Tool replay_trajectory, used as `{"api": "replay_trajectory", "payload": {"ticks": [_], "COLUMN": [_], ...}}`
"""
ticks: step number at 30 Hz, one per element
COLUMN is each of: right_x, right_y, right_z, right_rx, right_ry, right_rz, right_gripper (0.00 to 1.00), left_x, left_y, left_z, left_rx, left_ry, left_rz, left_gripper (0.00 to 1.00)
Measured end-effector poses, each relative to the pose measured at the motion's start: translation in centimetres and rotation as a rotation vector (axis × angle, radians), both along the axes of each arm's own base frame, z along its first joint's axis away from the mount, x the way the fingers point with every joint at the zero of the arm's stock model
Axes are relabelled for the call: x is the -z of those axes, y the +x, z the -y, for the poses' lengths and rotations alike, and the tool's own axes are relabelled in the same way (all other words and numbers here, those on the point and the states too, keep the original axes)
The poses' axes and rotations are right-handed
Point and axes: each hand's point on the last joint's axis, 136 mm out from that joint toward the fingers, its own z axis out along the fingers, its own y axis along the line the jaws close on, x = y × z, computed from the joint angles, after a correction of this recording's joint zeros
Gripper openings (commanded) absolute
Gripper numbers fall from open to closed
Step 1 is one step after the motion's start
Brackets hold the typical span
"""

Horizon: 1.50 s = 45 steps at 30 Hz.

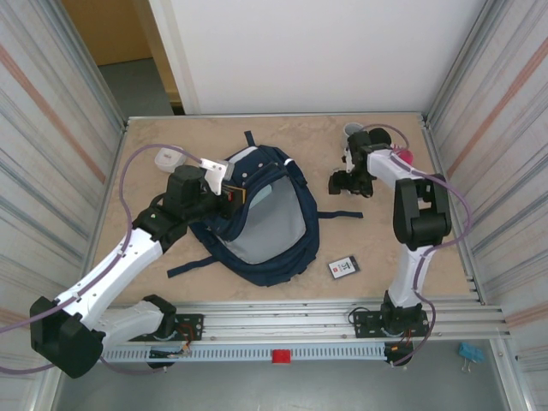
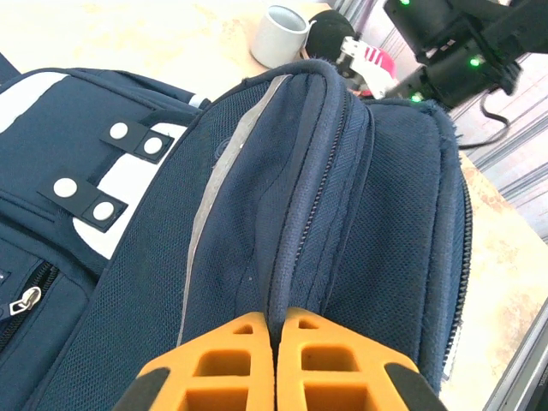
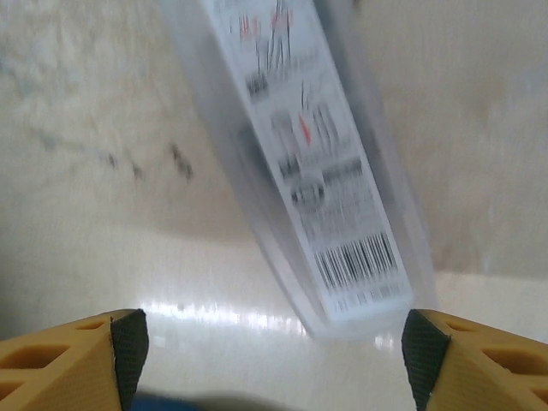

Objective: Pack books, pencil case, and school supplies into a backpack

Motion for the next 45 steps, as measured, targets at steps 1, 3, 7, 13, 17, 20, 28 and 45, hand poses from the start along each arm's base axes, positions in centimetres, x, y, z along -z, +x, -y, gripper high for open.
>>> {"api": "replay_trajectory", "payload": {"ticks": [1, 3, 7, 13, 17, 20, 28, 45], "right_x": [-0.4, -1.3, -3.4, -4.8, -4.0, -3.4, -1.7, 2.4], "right_y": [-1.2, -3.3, -7.7, -16.2, -22.3, -25.4, -27.5, -24.4], "right_z": [0.2, 0.4, 0.3, -2.2, -3.4, -3.6, -3.4, -4.1], "right_rx": [0.023, 0.063, 0.131, 0.173, 0.232, 0.313, 0.566, 0.672], "right_ry": [0.013, 0.041, 0.100, 0.160, 0.203, 0.253, 0.338, 0.288], "right_rz": [-0.013, -0.031, -0.047, -0.125, -0.204, -0.235, -0.281, -0.426], "right_gripper": [0.80, 0.80, 0.80, 0.86, 0.87, 0.89, 0.91, 0.89], "left_x": [0.0, 0.1, 0.4, 0.7, 1.0, 1.1, 1.2, 1.4], "left_y": [0.0, 0.0, -0.1, -0.3, -0.4, -0.5, -0.4, -0.3], "left_z": [0.0, 0.0, -0.1, -0.2, -0.2, 0.0, 0.1, -0.7], "left_rx": [-0.001, -0.002, -0.006, -0.008, -0.005, 0.005, 0.014, 0.000], "left_ry": [-0.001, -0.002, -0.006, -0.010, -0.014, -0.024, -0.038, -0.077], "left_rz": [-0.002, -0.005, -0.015, -0.015, -0.011, -0.009, -0.006, -0.013], "left_gripper": [0.00, 0.00, 0.00, 0.00, 0.00, 0.00, 0.00, 0.00]}}
